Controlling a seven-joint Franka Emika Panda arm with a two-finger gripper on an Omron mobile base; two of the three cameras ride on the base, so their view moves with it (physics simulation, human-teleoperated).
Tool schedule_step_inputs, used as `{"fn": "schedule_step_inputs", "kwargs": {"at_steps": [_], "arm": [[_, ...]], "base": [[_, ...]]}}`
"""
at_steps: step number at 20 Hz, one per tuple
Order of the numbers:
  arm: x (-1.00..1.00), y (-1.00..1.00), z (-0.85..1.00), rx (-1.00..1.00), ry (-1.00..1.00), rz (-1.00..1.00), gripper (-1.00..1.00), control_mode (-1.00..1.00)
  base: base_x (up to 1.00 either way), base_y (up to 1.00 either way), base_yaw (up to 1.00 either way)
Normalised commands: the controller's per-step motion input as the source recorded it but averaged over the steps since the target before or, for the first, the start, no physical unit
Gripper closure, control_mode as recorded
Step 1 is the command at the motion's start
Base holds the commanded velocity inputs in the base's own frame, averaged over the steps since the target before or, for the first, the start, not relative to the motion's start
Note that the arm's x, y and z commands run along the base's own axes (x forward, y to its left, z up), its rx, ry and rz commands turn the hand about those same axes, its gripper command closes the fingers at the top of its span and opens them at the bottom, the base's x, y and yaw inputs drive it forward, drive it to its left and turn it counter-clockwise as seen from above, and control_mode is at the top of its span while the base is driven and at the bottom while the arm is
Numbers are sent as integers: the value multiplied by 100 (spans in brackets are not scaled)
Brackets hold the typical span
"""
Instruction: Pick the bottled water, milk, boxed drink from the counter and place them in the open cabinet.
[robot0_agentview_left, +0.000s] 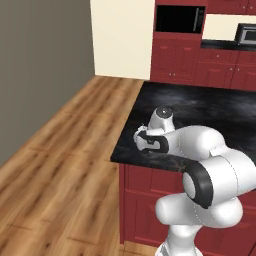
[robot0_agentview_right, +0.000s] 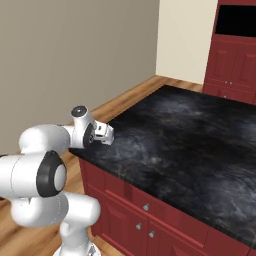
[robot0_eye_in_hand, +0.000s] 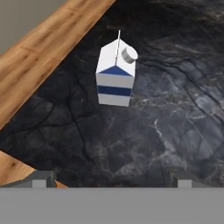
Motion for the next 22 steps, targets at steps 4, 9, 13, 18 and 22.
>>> {"fn": "schedule_step_inputs", "kwargs": {"at_steps": [4, 9, 13, 18, 22], "arm": [[26, 0, -13, 0, 0, 0, -100, -100], [22, 4, -20, 0, 0, 0, -100, -100], [18, 1, -17, 0, 0, 0, -100, -100], [16, 0, -9, 0, 0, -1, -100, -100], [19, 0, -8, 0, 0, -1, -100, -100]], "base": [[0, 0, 0], [0, 0, 0], [0, 0, 0], [0, 0, 0], [0, 0, 0]]}}
